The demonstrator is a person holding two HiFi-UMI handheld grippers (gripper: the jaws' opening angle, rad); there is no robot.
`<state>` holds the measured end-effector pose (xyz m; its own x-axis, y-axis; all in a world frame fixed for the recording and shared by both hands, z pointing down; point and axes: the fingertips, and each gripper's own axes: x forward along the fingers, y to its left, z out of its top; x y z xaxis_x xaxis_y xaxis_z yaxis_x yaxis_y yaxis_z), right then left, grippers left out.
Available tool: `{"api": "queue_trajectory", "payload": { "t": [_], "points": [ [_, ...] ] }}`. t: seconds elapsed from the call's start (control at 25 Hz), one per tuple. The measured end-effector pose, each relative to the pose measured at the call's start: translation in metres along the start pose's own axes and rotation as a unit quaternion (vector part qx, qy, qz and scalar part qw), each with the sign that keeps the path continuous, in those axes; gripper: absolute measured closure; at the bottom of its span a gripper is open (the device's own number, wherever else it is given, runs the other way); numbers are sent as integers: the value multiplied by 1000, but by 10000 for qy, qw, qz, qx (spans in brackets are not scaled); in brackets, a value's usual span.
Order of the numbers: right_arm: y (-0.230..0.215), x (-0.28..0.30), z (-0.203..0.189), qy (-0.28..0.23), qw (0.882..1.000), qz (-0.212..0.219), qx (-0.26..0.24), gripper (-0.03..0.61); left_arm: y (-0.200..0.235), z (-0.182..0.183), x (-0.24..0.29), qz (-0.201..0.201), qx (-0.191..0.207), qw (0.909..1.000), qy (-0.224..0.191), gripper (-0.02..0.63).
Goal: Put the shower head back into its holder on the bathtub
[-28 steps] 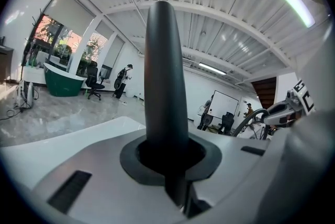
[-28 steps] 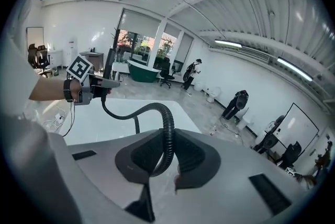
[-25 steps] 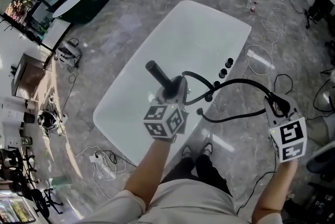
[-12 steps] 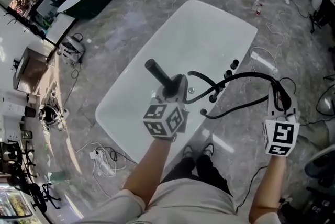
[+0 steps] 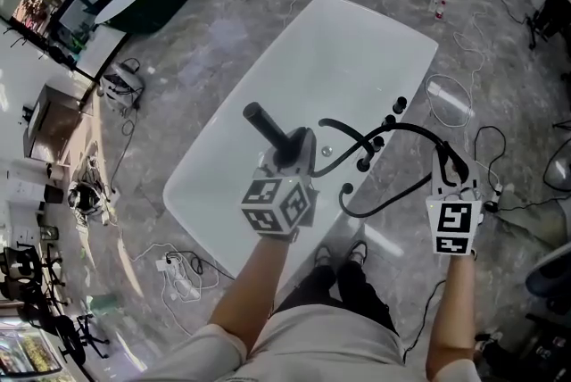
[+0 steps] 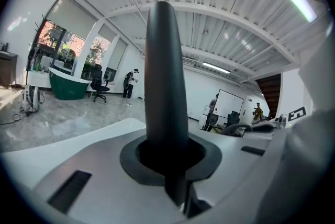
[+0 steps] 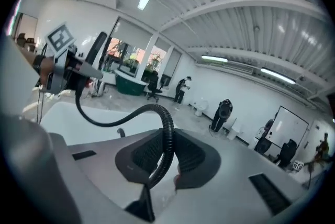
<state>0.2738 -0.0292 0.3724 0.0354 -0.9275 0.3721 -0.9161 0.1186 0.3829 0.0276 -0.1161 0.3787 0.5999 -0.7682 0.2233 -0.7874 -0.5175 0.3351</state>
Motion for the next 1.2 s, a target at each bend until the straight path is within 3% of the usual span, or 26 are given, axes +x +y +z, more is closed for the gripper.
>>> {"api": "queue_trajectory", "payload": {
  "t": [0.08, 0.2, 0.36, 0.52, 0.68, 0.92, 1.2],
  "points": [
    [-19, -6, 21, -568, 9959, -178, 675, 511, 2, 6, -1, 13, -12, 9999, -101, 574],
    [-37, -6, 32, -1133, 9778, -143, 1754, 511, 5, 17, -4, 47, -20, 9996, -276, 574],
    [-39, 7, 32, -1518, 9599, -206, 2349, 511, 6, 30, -11, 90, 73, 9991, -406, 574],
    [-33, 15, 57, -2027, 9331, 418, 2940, 511, 7, 32, -15, 96, 139, 9990, -421, 574],
    [-17, 28, 38, -1510, 9475, 819, 2696, 512, 10, 31, -16, 169, 173, 9989, -412, 574],
    [18, 35, -7, -821, 9480, 1444, 2715, 512, 20, 48, -19, 328, 325, 9979, -450, 574],
    [50, 42, -16, -587, 9502, 1821, 2459, 512, 18, 29, -11, 258, 413, 9986, -197, 574]
  ]
}}
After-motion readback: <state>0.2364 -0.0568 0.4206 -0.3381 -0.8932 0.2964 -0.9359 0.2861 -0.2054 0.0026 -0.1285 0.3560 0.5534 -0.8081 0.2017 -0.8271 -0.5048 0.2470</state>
